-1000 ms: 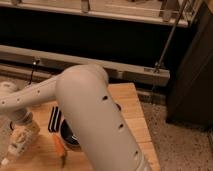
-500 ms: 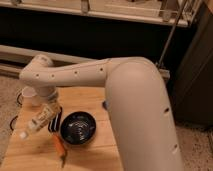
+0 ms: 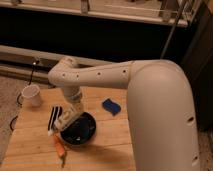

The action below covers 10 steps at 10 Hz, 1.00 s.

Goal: Place the bottle in the ceramic bowl

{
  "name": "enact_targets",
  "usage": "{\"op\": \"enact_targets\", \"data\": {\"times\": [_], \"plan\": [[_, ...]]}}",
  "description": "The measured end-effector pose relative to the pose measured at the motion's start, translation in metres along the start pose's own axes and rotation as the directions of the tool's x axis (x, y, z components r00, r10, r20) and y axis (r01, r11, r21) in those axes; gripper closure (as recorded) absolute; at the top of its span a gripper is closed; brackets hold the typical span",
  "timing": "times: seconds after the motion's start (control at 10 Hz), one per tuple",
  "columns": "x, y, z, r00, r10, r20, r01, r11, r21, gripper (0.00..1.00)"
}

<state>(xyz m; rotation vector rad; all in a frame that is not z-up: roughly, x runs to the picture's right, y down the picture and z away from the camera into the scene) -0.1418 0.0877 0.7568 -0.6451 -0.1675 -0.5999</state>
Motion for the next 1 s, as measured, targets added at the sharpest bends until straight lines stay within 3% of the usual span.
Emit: {"op": "enact_targets", "data": {"times": [0.2,0.5,0.6,0.7,0.8,1.0], "plan": [[0.033,0.018,0.008,0.998,0.037,-0.059,-0.039,0.999,-0.038,0.46],[0.048,0.028,0.018,0.992,0.046,-0.118,-0.055,0.996,-0.074,0.46],[0.049,0.03,0.02,0.99,0.047,-0.133,-0.059,0.995,-0.082,0.42],[0.049,0.03,0.021,0.989,0.047,-0.138,-0.059,0.995,-0.085,0.37],[0.046,0.029,0.021,0.989,0.045,-0.14,-0.057,0.995,-0.087,0.25],[0.036,0.022,0.014,0.993,0.057,-0.102,-0.063,0.996,-0.059,0.2]]}}
